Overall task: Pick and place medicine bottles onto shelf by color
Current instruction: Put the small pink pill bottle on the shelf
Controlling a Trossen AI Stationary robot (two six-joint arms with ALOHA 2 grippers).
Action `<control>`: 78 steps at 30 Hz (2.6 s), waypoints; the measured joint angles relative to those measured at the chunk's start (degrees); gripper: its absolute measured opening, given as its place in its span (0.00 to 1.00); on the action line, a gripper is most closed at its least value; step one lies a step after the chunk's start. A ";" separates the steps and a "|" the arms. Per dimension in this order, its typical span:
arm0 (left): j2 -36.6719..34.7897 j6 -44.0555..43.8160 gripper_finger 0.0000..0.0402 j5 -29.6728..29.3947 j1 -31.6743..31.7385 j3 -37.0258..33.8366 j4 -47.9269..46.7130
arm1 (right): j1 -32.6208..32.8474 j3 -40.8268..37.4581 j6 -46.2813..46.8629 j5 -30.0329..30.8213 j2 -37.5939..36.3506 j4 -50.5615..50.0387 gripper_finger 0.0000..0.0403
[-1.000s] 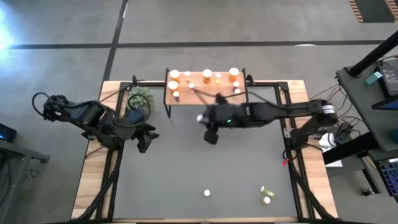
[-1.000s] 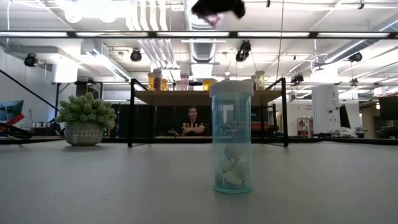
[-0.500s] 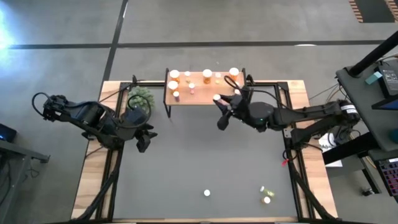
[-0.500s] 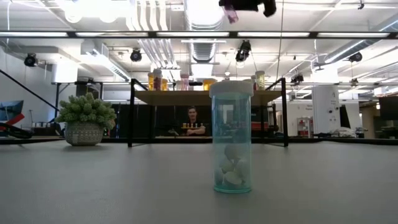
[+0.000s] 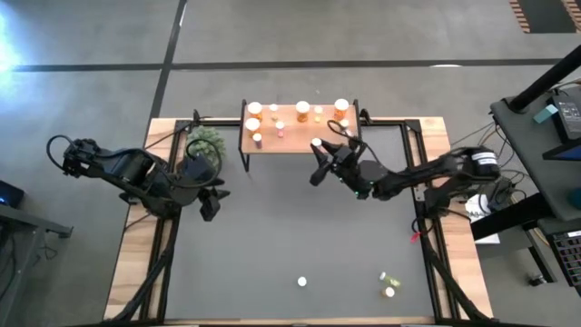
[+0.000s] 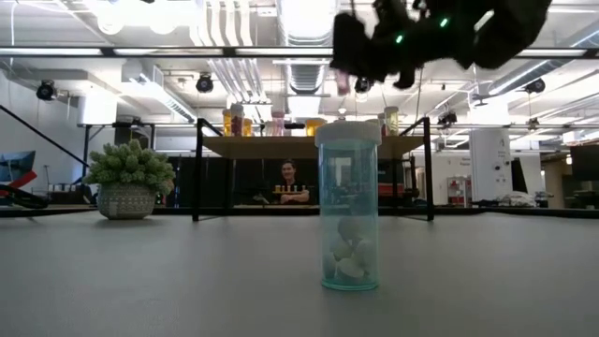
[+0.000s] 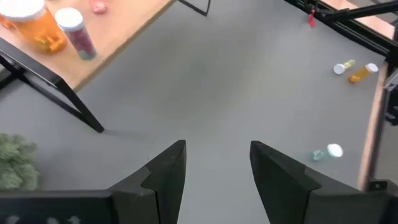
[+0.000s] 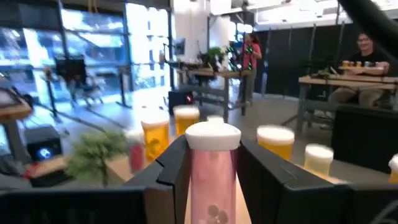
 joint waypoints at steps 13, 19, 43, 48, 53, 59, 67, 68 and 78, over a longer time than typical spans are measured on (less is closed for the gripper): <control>-0.26 4.33 0.40 -6.10 0.11 -0.04 0.34 | -6.02 14.15 -0.60 -5.25 17.32 4.80 0.28; -0.59 4.16 0.40 -6.10 0.11 -0.04 0.30 | -7.98 17.90 -2.59 -7.49 20.92 4.52 0.28; -2.01 4.01 0.40 -10.73 0.15 -0.04 0.34 | -13.08 8.05 4.75 -9.97 16.43 5.39 0.30; -2.02 4.01 0.40 -10.83 0.15 -0.04 0.34 | -14.60 8.05 7.41 -12.19 16.97 5.40 0.29; -2.01 4.07 0.40 -11.24 0.15 -0.04 0.32 | -15.77 8.07 7.36 -12.50 16.97 5.33 0.30; -2.10 4.23 0.40 -11.47 0.15 -0.04 0.32 | -16.25 8.10 6.77 -12.50 17.05 4.93 0.32; -2.40 4.29 0.40 -12.33 0.15 -0.04 0.30 | -16.36 8.10 7.02 -12.47 17.05 2.43 0.32; -2.42 4.29 0.40 -12.35 0.15 -0.04 0.30 | -16.36 8.10 7.60 -12.47 17.05 1.83 0.32; -2.45 4.29 0.40 -12.33 0.15 -0.04 0.29 | -16.51 8.14 8.87 -12.46 17.05 1.78 0.32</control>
